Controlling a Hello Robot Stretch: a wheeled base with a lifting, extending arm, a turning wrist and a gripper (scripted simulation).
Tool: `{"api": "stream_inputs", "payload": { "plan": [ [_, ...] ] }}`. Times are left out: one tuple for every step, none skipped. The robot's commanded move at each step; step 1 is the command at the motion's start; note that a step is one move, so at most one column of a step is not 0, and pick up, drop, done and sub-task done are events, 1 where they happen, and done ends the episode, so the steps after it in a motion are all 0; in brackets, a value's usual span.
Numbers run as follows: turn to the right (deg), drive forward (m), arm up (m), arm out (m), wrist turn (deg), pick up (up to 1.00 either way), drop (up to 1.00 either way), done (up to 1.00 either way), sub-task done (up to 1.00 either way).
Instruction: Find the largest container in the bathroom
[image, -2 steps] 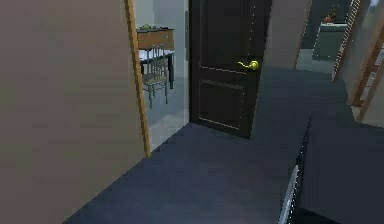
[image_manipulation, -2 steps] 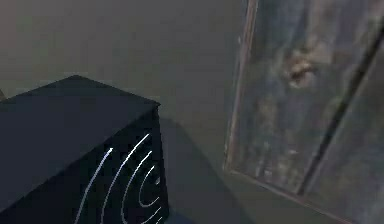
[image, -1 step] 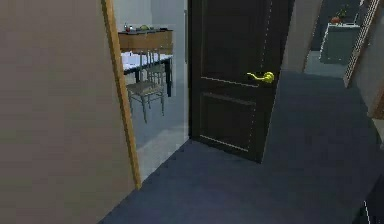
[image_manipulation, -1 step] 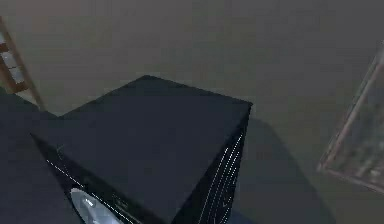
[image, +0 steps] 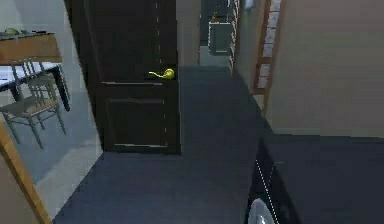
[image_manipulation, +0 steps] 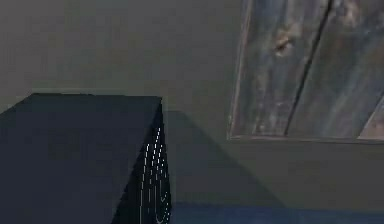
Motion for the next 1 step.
{"api": "stream_inputs", "payload": {
  "plan": [
    [0.0,1.00,0.00,0.00,0.0,0.00,0.00,0.00,0.00]
  ]
}}
